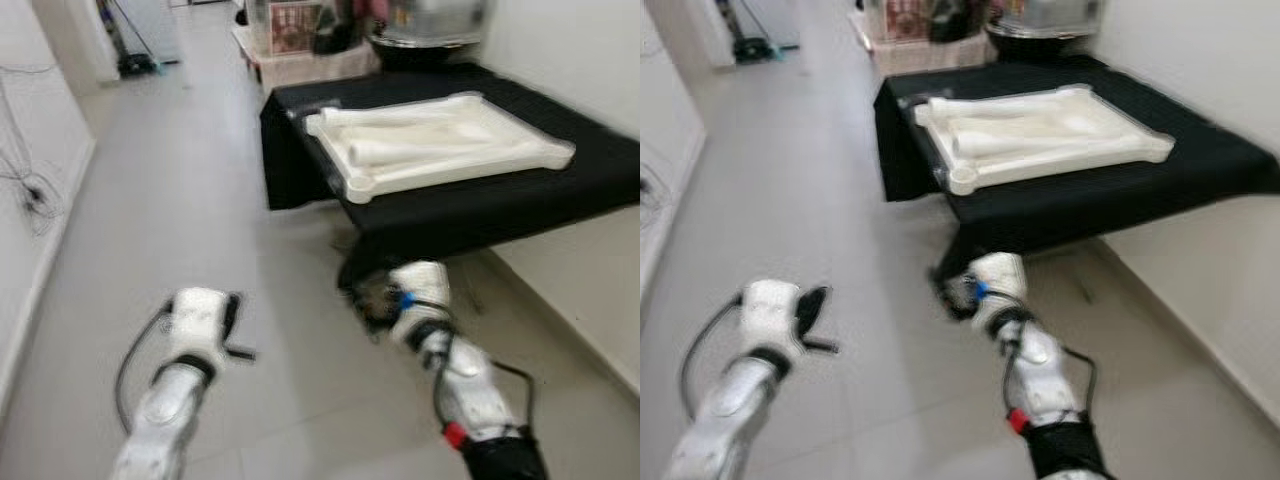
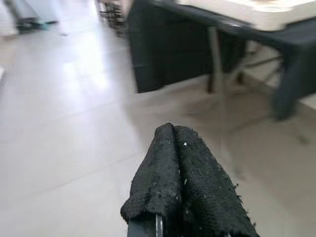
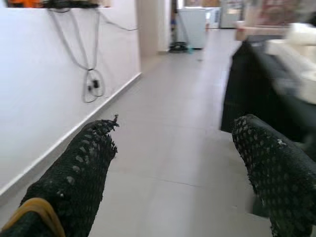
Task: Building children table
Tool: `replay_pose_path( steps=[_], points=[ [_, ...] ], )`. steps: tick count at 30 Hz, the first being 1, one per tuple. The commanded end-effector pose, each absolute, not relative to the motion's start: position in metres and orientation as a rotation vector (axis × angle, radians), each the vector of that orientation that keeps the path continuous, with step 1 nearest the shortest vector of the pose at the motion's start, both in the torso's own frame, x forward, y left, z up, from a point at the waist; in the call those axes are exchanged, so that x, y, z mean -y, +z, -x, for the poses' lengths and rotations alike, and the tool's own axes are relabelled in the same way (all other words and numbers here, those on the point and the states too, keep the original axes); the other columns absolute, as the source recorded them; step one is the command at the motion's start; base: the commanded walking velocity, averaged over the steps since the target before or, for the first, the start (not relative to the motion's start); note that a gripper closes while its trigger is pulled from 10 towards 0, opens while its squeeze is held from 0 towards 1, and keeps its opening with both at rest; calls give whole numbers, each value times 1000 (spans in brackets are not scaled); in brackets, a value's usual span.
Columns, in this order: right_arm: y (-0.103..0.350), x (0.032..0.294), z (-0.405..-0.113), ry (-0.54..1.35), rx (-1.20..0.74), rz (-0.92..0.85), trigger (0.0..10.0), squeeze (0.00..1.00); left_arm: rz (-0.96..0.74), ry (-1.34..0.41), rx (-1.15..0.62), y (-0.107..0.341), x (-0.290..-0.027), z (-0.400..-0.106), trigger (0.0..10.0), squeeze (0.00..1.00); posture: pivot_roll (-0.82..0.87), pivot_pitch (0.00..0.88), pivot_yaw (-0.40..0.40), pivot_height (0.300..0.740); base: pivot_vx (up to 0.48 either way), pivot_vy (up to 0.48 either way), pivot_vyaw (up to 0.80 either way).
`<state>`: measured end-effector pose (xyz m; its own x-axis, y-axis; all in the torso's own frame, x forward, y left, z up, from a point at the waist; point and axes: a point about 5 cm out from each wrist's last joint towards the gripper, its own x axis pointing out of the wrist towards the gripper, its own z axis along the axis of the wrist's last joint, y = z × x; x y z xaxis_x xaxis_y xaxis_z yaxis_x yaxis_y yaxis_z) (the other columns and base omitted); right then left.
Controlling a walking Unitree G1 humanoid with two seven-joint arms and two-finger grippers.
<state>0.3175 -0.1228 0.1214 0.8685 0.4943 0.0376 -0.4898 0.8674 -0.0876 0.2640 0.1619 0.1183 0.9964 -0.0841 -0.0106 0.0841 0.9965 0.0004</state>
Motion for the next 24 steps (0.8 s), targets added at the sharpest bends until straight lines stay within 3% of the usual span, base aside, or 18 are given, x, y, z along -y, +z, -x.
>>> replay_pose_path(
  steps=[1,24],
  points=[
    [121,131,-318,490,49,89,10000,0,2,-105,-22,116,-157,-263,10000,0,-29,90,35,740,0,0,0],
    [121,131,-319,480,44,84,10000,0,1,-119,-19,116,-156,-263,10000,0,-29,93,38,740,347,0,0]
  ],
)
